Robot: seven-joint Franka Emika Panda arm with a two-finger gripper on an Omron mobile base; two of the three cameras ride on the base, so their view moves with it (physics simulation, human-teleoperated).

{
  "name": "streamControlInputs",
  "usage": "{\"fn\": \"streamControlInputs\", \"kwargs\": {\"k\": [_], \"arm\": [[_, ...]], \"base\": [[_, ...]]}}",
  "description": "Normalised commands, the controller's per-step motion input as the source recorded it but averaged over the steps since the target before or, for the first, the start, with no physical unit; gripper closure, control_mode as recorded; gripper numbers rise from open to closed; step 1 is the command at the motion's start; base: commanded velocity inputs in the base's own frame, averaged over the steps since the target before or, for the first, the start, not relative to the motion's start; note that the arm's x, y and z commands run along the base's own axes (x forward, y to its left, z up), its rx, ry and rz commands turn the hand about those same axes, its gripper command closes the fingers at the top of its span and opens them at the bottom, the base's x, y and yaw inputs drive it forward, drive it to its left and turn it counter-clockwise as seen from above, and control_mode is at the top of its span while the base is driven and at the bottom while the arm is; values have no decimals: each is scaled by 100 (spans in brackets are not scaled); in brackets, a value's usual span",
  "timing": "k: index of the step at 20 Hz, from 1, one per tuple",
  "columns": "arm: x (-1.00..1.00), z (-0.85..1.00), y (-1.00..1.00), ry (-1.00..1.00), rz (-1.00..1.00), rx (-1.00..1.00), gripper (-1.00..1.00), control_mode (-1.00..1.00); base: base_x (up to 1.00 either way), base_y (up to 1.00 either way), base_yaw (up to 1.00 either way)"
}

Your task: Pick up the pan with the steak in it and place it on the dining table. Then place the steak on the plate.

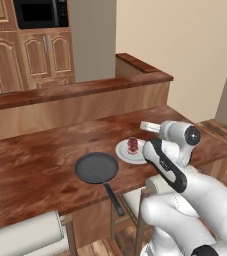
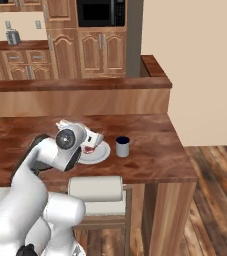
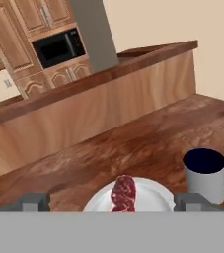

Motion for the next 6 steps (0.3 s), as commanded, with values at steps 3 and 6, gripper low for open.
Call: {"fn": "streamControlInputs", "kwargs": {"k": [3, 6], "arm": [[-77, 0, 9, -38, 3, -1, -100, -100], [-77, 0, 9, -42, 2, -2, -100, -100]], "base": [[0, 0, 0], [0, 0, 0]]}}
